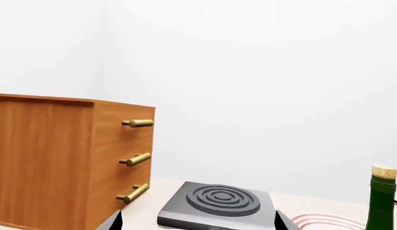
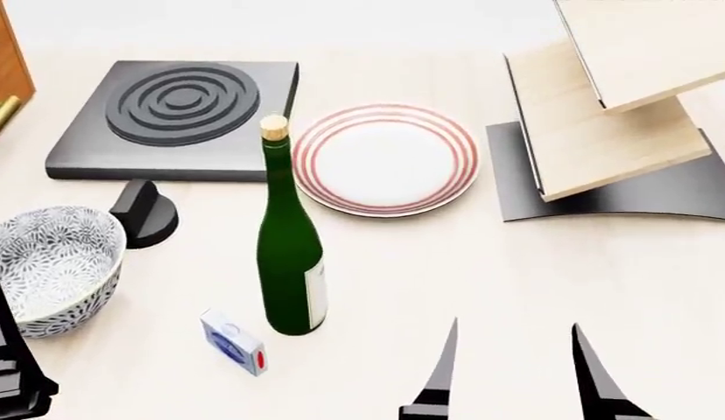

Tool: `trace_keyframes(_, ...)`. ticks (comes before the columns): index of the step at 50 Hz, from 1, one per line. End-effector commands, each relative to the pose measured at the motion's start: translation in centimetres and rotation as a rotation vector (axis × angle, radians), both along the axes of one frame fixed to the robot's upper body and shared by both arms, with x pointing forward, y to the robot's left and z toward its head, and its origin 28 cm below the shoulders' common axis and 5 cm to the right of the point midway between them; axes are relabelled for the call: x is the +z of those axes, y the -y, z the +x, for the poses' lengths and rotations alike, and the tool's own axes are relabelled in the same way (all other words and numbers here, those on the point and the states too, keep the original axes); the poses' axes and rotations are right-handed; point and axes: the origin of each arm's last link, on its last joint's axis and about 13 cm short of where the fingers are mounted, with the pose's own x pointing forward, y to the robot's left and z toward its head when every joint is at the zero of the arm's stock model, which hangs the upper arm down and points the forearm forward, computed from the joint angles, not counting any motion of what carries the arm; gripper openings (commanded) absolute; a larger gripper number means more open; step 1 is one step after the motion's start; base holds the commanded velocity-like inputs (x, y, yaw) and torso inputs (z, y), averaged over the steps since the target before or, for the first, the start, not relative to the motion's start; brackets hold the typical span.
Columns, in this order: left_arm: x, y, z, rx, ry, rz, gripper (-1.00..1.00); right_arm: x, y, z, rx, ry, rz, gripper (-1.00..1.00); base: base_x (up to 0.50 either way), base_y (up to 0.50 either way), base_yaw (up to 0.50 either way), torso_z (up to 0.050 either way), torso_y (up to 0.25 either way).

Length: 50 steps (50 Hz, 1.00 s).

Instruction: Pick up the akita bowl and put it on the plate.

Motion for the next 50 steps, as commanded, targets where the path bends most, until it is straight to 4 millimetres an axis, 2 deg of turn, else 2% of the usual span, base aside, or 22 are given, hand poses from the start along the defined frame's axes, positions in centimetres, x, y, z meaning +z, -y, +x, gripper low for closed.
trace_keyframes(1,0.03,0.0,-0.03,-0.001,0.002,-0.001,1.0,0.04,-0.05,-0.08,0.009,0.003,0.002,1.0,0.08,0.0,0.0,0.0,0.0)
trace_keyframes(50,-0.4,0.08,0.13,-0.013,-0.013,-0.001,1.0,0.1,-0.26,-0.24,0.027,0.004,-0.003,1.0,0.08,0.0,0.0,0.0,0.0)
